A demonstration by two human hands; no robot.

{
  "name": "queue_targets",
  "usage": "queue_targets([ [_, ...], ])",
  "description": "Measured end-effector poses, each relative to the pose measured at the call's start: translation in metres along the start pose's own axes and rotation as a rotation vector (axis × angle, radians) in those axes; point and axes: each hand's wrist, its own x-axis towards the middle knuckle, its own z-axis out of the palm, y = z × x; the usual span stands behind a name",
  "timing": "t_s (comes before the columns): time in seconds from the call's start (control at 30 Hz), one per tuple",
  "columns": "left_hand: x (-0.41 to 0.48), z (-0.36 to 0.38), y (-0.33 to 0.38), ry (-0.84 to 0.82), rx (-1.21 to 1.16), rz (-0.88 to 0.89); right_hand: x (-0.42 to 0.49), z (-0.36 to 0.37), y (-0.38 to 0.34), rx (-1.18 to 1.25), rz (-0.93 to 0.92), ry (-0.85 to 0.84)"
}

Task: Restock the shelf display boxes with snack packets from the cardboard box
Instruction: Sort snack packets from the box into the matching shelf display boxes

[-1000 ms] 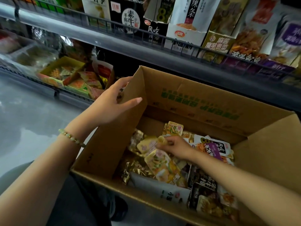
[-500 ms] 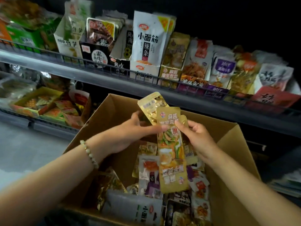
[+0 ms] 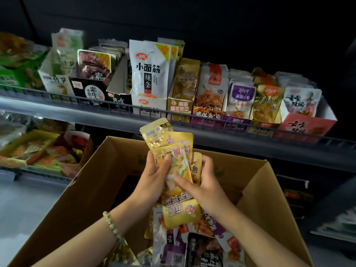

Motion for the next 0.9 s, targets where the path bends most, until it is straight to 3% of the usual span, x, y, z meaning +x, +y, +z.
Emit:
queue_targets([
  [0.17,0.000,-0.005,-0.001,-0.054,-0.121,-0.140,0.004,-0.001,-0.001,-0.061,-0.090,0.136],
  [0.3,-0.004,-0.004,0.003,-0.107,-0.013,-0.033,0.007,-0.010,-0.006,0.021,-0.059,0.187],
  [0.4,-0.005,-0.005,0.005,-0.085,0.022,0.007,0.008,-0.015,-0.008,0.006,-0.098,0.265],
  [0.53,0.000,-0.015,0.009,-0.009,0.029,0.028,0.014,-0.037,-0.010,0.192,-0.053,0.397],
  [0.77,0.000,-0.010,-0.004,-0.013,0.073,0.060,0.004,-0.005,-0.001,0.108,0.053,0.099],
  [0.9,-0.004,-0.005,-0.010,-0.034,0.067,0.090,0.004,0.006,0.009,-0.002,0.080,0.144],
])
